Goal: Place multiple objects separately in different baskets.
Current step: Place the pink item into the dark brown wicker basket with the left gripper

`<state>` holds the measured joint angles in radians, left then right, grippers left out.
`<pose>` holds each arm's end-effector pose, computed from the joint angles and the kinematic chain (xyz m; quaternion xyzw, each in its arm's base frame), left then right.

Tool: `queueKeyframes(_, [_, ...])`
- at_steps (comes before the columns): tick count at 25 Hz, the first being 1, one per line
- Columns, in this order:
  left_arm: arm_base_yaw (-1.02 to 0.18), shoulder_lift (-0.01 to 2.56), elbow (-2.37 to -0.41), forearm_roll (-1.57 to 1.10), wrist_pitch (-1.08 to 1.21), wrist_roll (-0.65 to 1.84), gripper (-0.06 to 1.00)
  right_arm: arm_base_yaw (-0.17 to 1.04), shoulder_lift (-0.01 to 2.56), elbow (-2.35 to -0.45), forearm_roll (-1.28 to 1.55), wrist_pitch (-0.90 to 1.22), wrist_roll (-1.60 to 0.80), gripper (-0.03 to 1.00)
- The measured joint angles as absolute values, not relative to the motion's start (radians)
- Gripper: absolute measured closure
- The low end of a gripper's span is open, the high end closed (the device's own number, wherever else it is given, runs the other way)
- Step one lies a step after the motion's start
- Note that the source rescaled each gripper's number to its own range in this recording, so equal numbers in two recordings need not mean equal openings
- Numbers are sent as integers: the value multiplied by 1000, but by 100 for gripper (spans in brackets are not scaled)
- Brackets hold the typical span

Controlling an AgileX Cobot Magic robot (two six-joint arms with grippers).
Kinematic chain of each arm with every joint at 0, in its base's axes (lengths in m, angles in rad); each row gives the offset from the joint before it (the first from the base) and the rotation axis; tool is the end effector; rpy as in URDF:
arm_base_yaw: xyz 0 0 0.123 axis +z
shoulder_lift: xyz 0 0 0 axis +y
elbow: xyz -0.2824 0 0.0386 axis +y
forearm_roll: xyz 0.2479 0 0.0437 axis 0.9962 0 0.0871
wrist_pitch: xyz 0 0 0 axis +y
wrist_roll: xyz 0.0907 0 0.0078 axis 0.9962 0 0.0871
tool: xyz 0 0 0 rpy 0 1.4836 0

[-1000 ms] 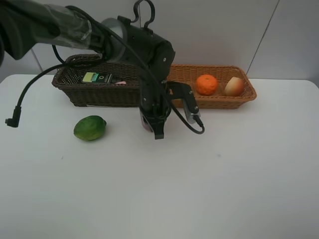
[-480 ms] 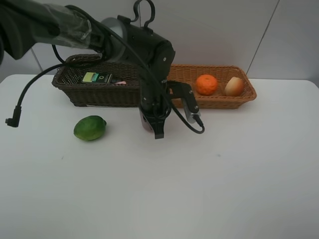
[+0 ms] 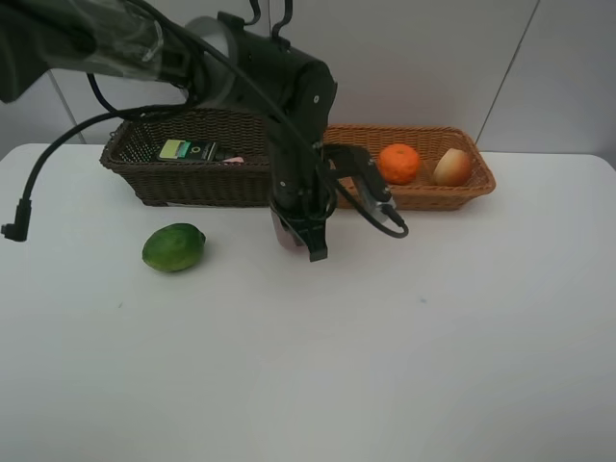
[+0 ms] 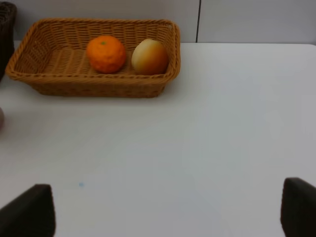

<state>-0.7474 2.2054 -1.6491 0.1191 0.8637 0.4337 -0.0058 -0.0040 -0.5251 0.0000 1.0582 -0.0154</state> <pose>0.3383 -0.3023 0.1457 0.5793 0.8049 0.0304 0.1248 -0.0084 0.0000 0.2843 -0.0041 0.8449 -0.0057 0.5349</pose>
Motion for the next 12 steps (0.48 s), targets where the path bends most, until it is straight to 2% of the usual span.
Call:
queueKeyframes(8, [-725, 2059, -1649, 102, 903, 32, 94, -6, -4, -525, 0, 1058, -15, 0])
queueKeyframes(12, [-676, 2013, -1649, 111, 903, -74, 94, -6, -4, -525, 0, 1058, -15, 0])
